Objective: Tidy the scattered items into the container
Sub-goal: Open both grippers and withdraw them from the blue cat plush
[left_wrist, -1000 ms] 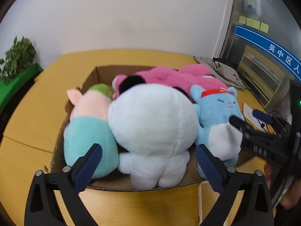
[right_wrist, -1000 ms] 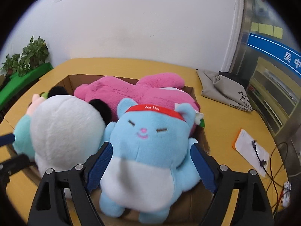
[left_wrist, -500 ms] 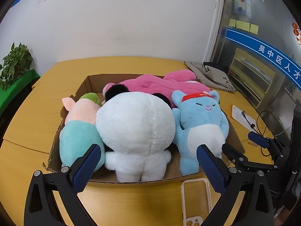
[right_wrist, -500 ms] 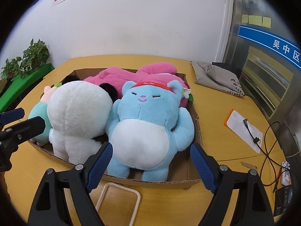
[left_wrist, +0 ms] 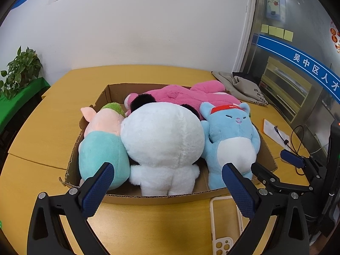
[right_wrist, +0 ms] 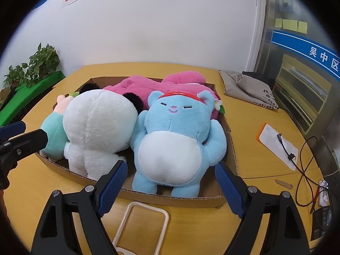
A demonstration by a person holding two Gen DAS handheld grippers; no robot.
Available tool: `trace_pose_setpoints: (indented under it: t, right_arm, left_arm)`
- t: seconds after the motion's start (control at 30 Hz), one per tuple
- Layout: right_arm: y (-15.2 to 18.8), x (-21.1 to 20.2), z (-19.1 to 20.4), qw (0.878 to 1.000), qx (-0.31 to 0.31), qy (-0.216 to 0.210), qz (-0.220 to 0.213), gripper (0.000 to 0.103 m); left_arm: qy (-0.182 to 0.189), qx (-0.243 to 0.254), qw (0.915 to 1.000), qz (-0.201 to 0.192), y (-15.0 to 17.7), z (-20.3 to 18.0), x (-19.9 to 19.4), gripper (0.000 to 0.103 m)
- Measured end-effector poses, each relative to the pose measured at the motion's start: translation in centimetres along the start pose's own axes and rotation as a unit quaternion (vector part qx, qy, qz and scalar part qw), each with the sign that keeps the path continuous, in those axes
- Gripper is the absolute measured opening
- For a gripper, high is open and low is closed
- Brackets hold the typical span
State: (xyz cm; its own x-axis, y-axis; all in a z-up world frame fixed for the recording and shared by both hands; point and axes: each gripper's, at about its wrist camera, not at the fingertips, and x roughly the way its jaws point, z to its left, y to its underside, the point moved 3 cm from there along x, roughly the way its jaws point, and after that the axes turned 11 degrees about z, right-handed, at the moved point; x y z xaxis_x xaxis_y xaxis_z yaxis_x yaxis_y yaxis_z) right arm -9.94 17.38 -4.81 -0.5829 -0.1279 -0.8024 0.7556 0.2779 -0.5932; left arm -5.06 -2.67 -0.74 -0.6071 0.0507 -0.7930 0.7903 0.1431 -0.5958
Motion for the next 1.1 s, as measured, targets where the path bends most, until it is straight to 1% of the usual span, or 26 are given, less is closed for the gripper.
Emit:
trace_pose_setpoints:
  t: [0.1,0.47,1.0,1.1]
  right_arm:
    - [0.1,-0.1,0.0,1.000,0.001,0.002,0.001,0.085]
    - [0.6,-0.4,-0.2,1.000,0.005,0.004,0.001,0.085]
    - [1.0,-1.0,-0.7,1.000,0.010,0.007,0.000,0.085]
    - [1.2,-1.0,-0.8,1.000,0.013,0.007,0.001,0.085]
  left_arm:
    - [0.007,-0.001,1.0000,0.001,0.2,0.1,-0.2,0.103]
    - [0.012,-0.003,0.9999,0.003,0.6,0.0,-0.4,0.103]
    - [0.024,0.017,0.9995,0.010,1.2,-1.2,-0.3,0.103]
    - [0.032,0.018,0.9992,0.016,1.5,-1.4,-0.2,0.103]
